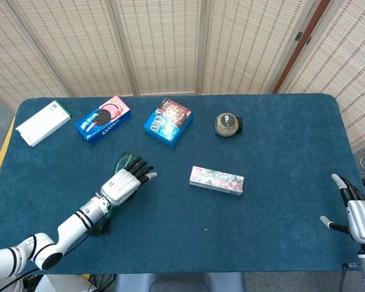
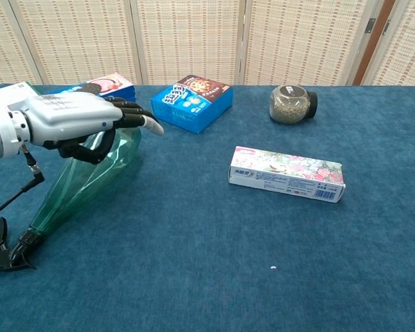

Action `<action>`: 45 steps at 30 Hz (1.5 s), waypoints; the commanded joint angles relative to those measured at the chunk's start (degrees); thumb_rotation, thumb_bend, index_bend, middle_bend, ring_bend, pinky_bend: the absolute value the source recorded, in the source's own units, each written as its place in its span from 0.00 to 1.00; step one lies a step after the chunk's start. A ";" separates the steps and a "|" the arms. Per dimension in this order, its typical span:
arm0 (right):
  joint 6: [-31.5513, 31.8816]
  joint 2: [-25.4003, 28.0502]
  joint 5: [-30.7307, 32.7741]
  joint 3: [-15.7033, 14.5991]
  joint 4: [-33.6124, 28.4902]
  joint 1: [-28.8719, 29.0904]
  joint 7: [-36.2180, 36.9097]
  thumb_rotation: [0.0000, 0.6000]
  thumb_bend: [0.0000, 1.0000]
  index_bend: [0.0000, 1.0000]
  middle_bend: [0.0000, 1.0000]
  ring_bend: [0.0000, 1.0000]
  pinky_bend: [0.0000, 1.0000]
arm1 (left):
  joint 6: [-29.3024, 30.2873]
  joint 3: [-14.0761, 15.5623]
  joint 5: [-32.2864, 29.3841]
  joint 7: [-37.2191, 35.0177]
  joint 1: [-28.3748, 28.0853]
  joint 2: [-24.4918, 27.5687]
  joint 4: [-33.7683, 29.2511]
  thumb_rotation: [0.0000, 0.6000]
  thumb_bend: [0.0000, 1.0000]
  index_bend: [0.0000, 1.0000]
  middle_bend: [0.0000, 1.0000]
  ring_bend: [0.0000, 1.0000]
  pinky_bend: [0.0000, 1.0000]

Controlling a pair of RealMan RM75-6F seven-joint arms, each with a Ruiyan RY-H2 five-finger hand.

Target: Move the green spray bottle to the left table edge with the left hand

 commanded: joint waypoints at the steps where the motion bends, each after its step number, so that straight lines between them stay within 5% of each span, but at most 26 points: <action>1: 0.04 -0.06 -0.07 -0.07 0.10 -0.07 0.12 1.00 0.00 0.10 0.14 0.21 0.41 | -0.79 0.19 -0.98 0.81 -0.49 -0.51 0.64 1.00 1.00 0.15 0.10 0.00 0.00; 29: -0.88 -0.83 0.15 -0.43 0.96 -0.30 0.90 1.00 0.00 0.10 0.14 0.21 0.41 | -5.93 -0.79 -16.19 6.83 -3.93 -2.99 4.91 1.00 1.00 0.20 0.17 0.00 0.00; 45: -1.37 -1.08 0.05 -0.41 0.95 -0.03 0.85 1.00 0.00 0.10 0.14 0.21 0.41 | -3.86 0.30 -24.15 13.11 -4.42 -0.96 3.89 1.00 1.00 0.22 0.21 0.00 0.00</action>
